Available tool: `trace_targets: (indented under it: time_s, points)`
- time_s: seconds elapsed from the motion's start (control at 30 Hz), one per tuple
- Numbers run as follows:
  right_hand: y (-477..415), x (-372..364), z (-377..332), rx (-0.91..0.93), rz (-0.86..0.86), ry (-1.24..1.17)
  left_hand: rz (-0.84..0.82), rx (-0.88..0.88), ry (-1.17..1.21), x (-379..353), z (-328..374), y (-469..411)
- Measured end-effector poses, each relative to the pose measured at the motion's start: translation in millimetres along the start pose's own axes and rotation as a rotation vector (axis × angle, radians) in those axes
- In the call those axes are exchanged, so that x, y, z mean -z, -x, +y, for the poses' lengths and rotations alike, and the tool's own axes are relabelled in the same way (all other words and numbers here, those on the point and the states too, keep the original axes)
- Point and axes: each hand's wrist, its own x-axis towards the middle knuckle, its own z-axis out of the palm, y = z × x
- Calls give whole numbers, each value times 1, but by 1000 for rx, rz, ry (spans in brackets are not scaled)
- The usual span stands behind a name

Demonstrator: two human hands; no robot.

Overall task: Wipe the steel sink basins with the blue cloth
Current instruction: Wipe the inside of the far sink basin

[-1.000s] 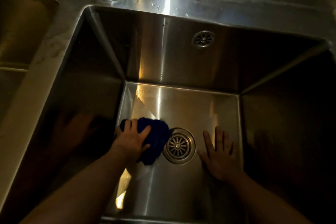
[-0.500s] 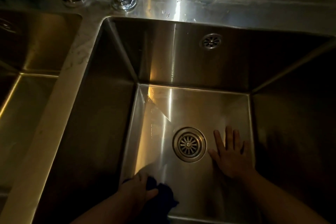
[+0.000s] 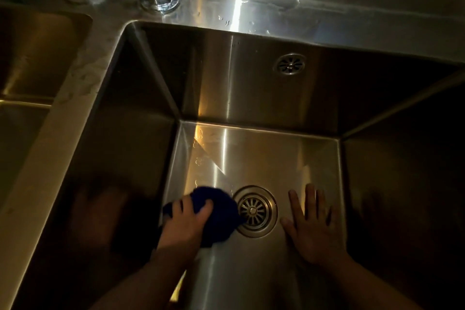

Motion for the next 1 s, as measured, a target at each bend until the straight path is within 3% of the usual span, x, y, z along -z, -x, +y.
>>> trace_targets:
  time_s: [0.27,0.5,0.73,0.9,1.0]
  points:
    - [1,1,-2,-16,15,77,316,128,106,95,-17,-133]
    - [4,-5,-1,-23,80,96,401,58,184,77,-24,-135]
    - [3,-2,1,1,29,28,190,-93,36,51,-27,-99]
    - [0,1,1,20,-37,-25,-100,-66,-40,34,-16,-55]
    - [-1,2,2,14,-53,-11,-230,-135,-93,15,-14,-19]
